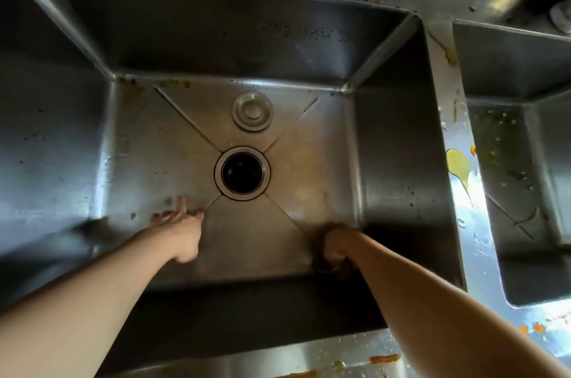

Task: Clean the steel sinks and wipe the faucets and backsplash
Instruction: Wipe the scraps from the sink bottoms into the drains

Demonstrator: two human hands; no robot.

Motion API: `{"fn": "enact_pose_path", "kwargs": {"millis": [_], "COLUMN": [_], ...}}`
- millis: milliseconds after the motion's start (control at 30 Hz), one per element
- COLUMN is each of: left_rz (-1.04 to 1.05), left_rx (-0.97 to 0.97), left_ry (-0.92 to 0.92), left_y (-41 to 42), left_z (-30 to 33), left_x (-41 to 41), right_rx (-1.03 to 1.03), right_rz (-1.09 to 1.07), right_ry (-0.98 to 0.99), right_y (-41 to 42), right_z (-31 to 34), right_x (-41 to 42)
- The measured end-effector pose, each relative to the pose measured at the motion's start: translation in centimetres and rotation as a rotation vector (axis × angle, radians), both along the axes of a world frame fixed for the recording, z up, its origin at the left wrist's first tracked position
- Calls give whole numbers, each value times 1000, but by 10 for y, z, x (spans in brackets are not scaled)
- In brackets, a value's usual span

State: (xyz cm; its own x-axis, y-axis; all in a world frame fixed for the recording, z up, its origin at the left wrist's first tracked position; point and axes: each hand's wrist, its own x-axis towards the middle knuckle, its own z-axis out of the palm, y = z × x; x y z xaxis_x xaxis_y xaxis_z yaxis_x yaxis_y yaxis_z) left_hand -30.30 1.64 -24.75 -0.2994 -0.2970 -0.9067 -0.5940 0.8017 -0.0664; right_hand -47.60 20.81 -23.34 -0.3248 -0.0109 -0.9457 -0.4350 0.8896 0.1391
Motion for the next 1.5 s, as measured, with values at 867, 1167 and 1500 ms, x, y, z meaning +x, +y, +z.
{"fn": "enact_pose_path", "kwargs": {"millis": [867, 1167, 1500], "left_rz": [111, 31, 66], "left_rx": [50, 86, -29], "left_ry": [-13, -170, 166], "left_y": [-40, -46, -61], "left_z": [6, -2, 38], "left_x": [64, 57, 64], "right_rx": [-724, -937, -911], "right_rz": [987, 1001, 809], "right_ry": [-283, 12, 97], "right_y": [-63, -100, -116], "right_z": [-27, -61, -8], "right_x": [84, 72, 88]}}
